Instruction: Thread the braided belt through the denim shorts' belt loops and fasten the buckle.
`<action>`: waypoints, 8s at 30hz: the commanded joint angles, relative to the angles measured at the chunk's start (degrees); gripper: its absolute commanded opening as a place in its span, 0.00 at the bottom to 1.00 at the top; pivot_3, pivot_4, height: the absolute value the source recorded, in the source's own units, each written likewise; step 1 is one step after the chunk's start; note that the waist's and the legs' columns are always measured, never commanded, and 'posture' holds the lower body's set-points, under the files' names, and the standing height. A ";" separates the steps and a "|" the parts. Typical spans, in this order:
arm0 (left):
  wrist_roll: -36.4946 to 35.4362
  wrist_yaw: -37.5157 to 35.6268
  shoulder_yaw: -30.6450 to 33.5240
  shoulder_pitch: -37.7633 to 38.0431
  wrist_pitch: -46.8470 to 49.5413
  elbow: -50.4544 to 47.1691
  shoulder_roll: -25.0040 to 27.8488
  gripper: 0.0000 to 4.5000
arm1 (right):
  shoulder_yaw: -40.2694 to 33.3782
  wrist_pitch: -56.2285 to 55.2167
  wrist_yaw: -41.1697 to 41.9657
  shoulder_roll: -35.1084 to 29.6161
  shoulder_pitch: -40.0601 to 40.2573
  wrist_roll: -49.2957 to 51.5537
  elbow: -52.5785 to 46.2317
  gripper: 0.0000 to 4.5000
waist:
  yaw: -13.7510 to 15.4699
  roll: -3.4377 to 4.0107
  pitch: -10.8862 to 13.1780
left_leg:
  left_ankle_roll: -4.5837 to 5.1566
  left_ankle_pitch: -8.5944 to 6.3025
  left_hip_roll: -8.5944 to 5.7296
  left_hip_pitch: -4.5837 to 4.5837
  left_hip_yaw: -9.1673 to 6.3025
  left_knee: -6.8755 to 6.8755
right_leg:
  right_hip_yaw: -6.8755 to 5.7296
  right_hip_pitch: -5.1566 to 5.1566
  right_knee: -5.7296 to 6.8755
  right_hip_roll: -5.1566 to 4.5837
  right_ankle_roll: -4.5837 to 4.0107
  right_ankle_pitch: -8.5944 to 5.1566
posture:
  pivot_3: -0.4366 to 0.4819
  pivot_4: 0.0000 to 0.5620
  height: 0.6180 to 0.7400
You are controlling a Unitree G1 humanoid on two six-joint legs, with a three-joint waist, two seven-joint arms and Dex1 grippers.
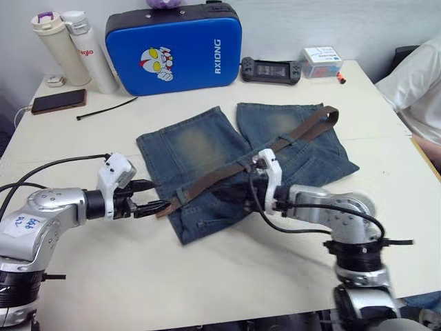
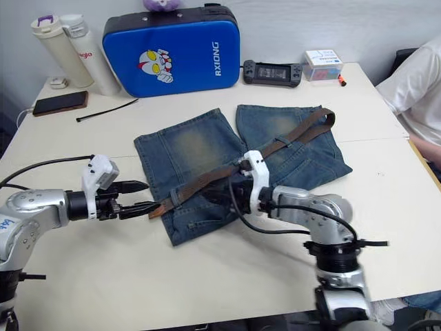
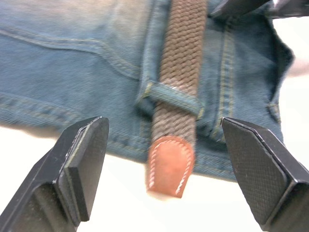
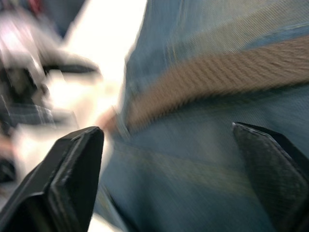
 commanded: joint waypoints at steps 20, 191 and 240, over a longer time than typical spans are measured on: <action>30.89 12.90 -4.24 18.36 -31.04 -12.88 -6.14 0.91 | 13.78 -14.36 35.28 -19.92 -13.24 -16.42 -3.11 0.95 | 1.39 -0.01 0.00 | 0.08 -0.04 0.00 -0.06 0.02 0.06 | -0.07 0.09 -0.22 -0.18 0.00 0.00 | 0.48 0.27 0.87; -1.59 -5.27 31.28 27.95 -32.22 7.54 1.80 1.00 | 10.99 -9.61 43.55 -20.10 -14.62 -24.20 4.88 0.87 | 0.00 -0.25 -0.17 | 0.18 -0.55 -0.17 0.40 -0.10 0.03 | -2.36 0.64 -0.24 -1.19 -0.07 -0.03 | 0.48 0.27 0.87; 25.40 -21.86 -17.37 -7.79 -61.26 30.10 8.04 0.00 | 1.68 -7.56 29.84 -28.95 -5.37 -24.92 -3.40 1.00 | 1.49 -0.05 -0.04 | 0.30 -0.20 -0.12 0.43 0.16 0.16 | -2.77 0.74 -0.25 -0.92 -0.07 -0.03 | 0.48 0.27 0.87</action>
